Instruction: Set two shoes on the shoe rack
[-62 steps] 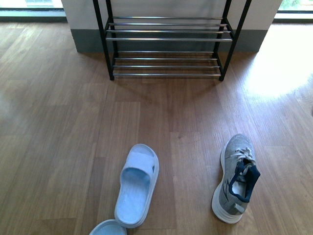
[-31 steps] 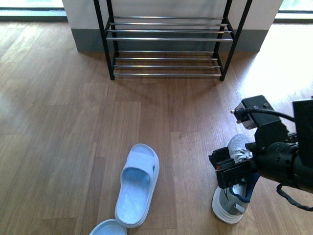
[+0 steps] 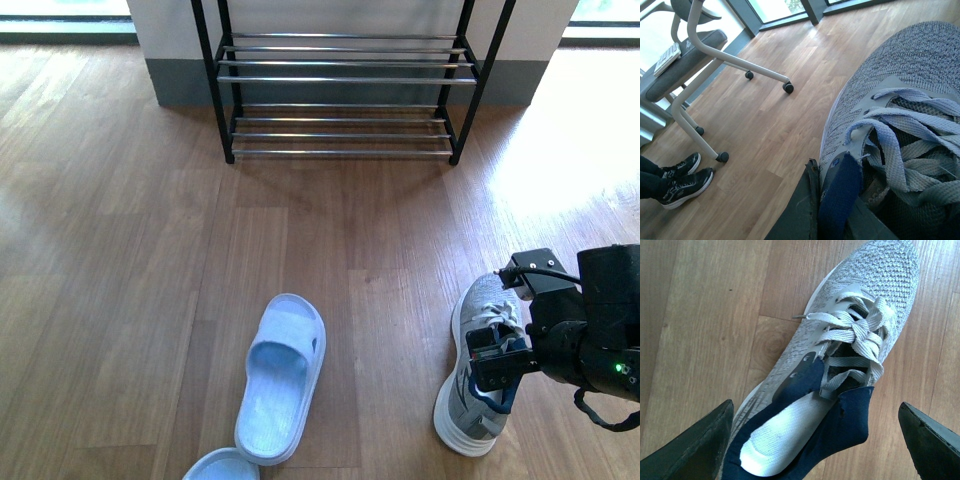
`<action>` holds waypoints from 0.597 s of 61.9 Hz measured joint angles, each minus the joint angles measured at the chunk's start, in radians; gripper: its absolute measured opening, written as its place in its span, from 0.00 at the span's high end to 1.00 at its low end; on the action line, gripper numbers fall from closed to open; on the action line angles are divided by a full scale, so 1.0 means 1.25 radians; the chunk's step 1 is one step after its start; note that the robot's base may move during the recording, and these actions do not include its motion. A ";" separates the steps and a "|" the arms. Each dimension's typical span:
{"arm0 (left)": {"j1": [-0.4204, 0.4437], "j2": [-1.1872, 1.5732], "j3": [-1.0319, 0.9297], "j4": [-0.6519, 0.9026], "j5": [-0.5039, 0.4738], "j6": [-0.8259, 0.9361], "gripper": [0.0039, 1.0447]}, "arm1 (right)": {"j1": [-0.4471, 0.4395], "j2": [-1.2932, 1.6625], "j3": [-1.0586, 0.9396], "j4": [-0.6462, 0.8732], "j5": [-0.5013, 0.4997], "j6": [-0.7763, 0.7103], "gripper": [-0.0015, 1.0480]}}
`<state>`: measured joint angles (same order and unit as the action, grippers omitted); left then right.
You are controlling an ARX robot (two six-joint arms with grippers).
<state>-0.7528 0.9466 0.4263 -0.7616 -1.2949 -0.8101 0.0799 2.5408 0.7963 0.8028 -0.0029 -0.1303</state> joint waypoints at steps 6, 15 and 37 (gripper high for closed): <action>0.000 0.000 0.000 0.000 0.000 0.000 0.99 | -0.023 0.005 0.011 -0.003 0.007 -0.015 0.09; 0.000 0.000 0.000 0.000 0.000 0.000 0.99 | -0.053 0.009 0.019 -0.005 0.008 -0.041 0.09; 0.000 0.000 0.000 0.000 0.000 0.000 0.99 | -0.097 0.057 0.048 -0.021 0.018 -0.107 0.09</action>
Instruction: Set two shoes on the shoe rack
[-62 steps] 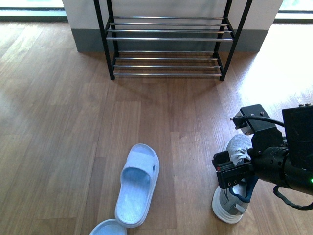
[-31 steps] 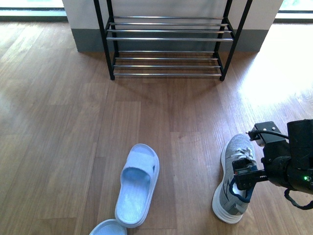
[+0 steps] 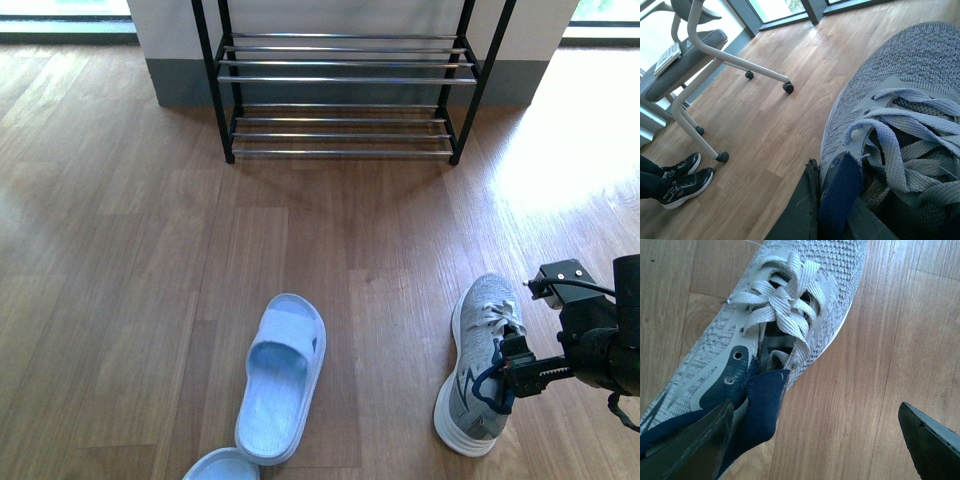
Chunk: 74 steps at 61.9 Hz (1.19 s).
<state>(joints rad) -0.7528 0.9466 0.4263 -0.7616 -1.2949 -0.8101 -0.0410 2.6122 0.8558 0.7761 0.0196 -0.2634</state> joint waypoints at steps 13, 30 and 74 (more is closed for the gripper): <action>0.000 0.000 0.000 0.000 0.000 0.000 0.99 | 0.001 0.031 0.014 0.001 0.015 0.000 0.09; 0.000 0.000 0.000 0.000 0.000 0.000 0.99 | -0.009 0.060 0.047 -0.004 0.030 0.000 0.09; 0.000 0.000 0.000 0.000 0.000 0.000 0.99 | 0.042 0.063 0.067 -0.022 0.008 0.137 0.99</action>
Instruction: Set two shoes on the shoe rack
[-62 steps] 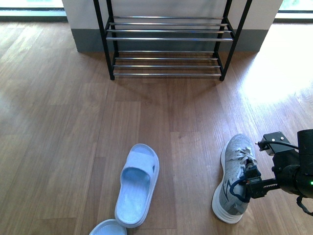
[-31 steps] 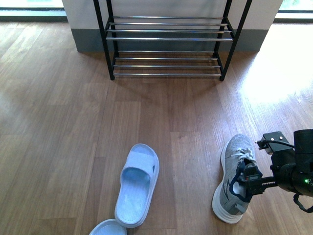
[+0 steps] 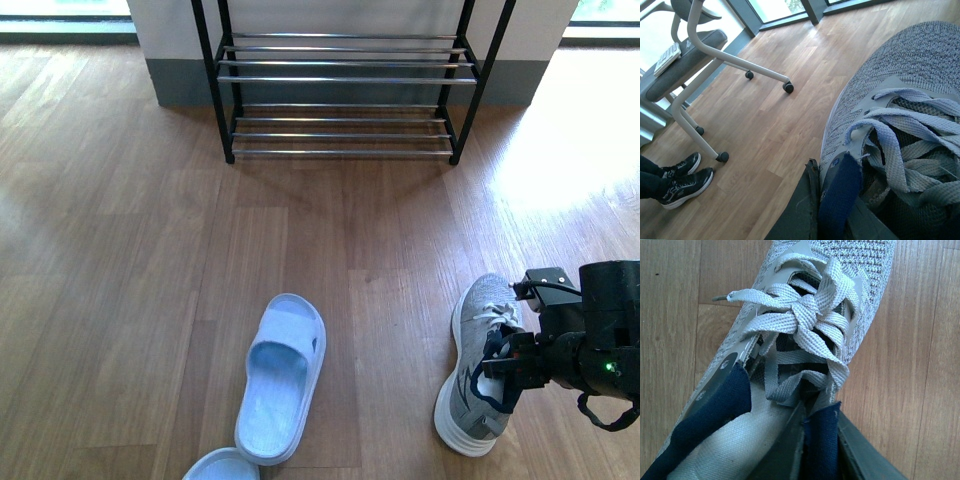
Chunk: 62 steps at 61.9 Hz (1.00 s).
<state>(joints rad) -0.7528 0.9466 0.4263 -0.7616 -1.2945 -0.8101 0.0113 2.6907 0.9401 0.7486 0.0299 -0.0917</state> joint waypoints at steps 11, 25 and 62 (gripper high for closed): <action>0.000 0.000 0.000 0.000 0.000 0.000 0.99 | 0.006 -0.036 -0.049 0.018 -0.012 0.020 0.99; 0.000 0.000 0.000 0.000 0.000 0.000 0.99 | 0.005 -0.368 -0.267 0.012 -0.084 -0.043 0.99; 0.000 0.000 0.000 0.000 0.000 0.000 0.99 | -0.189 -1.635 -0.513 -0.501 -0.523 -0.140 0.99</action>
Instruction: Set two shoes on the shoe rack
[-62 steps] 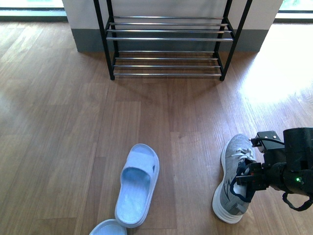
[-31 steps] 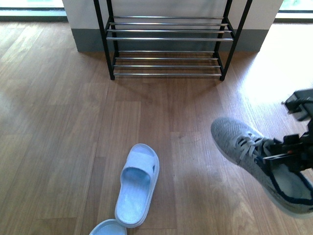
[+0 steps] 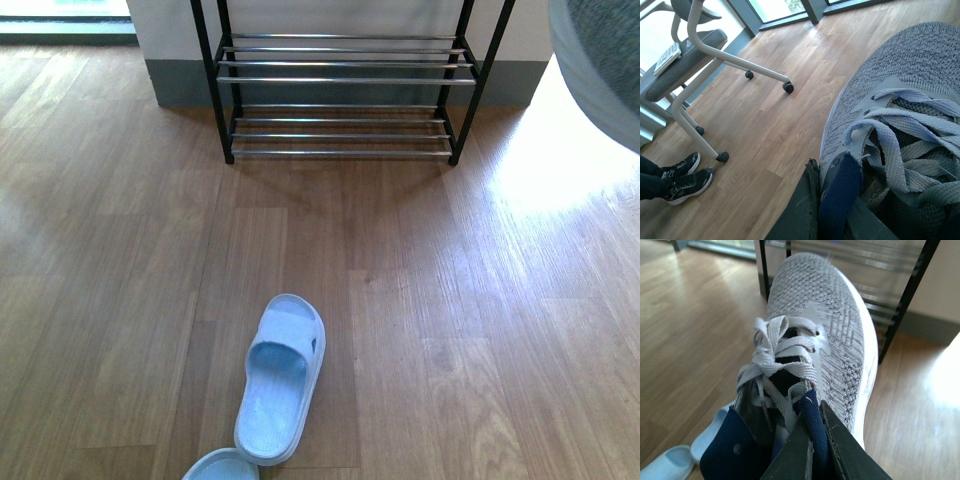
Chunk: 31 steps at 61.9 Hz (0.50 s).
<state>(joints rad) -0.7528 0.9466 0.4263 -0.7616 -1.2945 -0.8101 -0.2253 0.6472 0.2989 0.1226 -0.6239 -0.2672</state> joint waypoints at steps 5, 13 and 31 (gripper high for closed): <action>0.000 0.000 0.000 0.000 0.000 0.000 0.99 | -0.005 -0.043 0.002 0.000 -0.008 -0.003 0.99; 0.000 0.000 0.000 0.000 0.000 0.000 0.99 | -0.005 -0.037 -0.004 -0.003 -0.010 -0.007 0.99; 0.000 -0.001 0.000 0.000 -0.005 0.000 0.99 | -0.005 -0.040 -0.009 -0.004 -0.016 -0.008 0.99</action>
<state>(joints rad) -0.7525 0.9455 0.4263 -0.7616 -1.3014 -0.8101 -0.2314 0.5976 0.2882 0.1177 -0.6441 -0.2775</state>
